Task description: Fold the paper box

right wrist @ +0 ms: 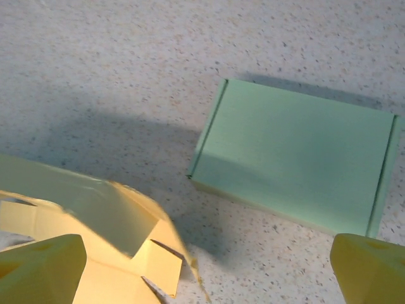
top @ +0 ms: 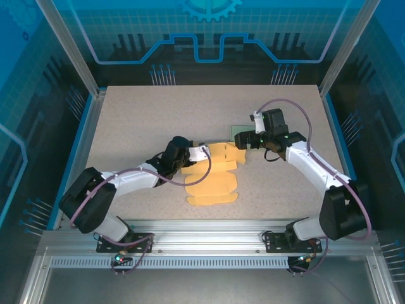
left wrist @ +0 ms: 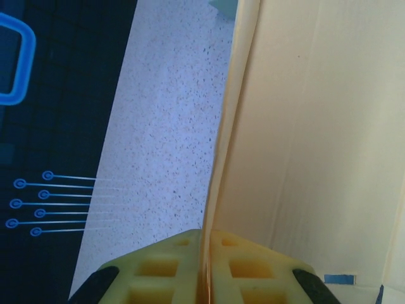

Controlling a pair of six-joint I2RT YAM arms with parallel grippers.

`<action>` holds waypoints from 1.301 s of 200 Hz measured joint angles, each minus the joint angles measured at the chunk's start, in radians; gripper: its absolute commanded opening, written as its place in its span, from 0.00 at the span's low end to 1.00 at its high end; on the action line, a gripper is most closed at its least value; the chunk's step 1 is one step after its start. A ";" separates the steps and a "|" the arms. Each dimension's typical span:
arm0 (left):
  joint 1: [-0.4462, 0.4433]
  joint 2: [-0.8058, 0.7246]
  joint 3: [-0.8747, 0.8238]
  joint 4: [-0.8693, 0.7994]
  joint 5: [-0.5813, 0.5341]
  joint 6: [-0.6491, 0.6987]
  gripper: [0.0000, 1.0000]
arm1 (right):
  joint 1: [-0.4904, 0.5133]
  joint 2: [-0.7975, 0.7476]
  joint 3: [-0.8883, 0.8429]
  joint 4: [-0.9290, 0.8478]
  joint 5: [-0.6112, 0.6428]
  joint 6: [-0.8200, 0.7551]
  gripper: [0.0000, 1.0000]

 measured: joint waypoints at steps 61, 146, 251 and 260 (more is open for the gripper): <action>-0.029 0.050 -0.017 0.154 -0.053 0.043 0.13 | 0.005 0.087 0.012 -0.042 0.062 0.000 1.00; -0.066 0.088 -0.058 0.319 -0.106 0.077 0.13 | 0.029 0.129 0.021 -0.025 0.042 0.000 1.00; -0.106 0.153 -0.158 0.607 -0.150 0.114 0.16 | 0.046 0.132 0.019 0.000 0.066 0.073 1.00; -0.101 0.161 -0.163 0.623 -0.149 0.120 0.16 | 0.046 0.108 0.018 -0.004 0.070 0.072 1.00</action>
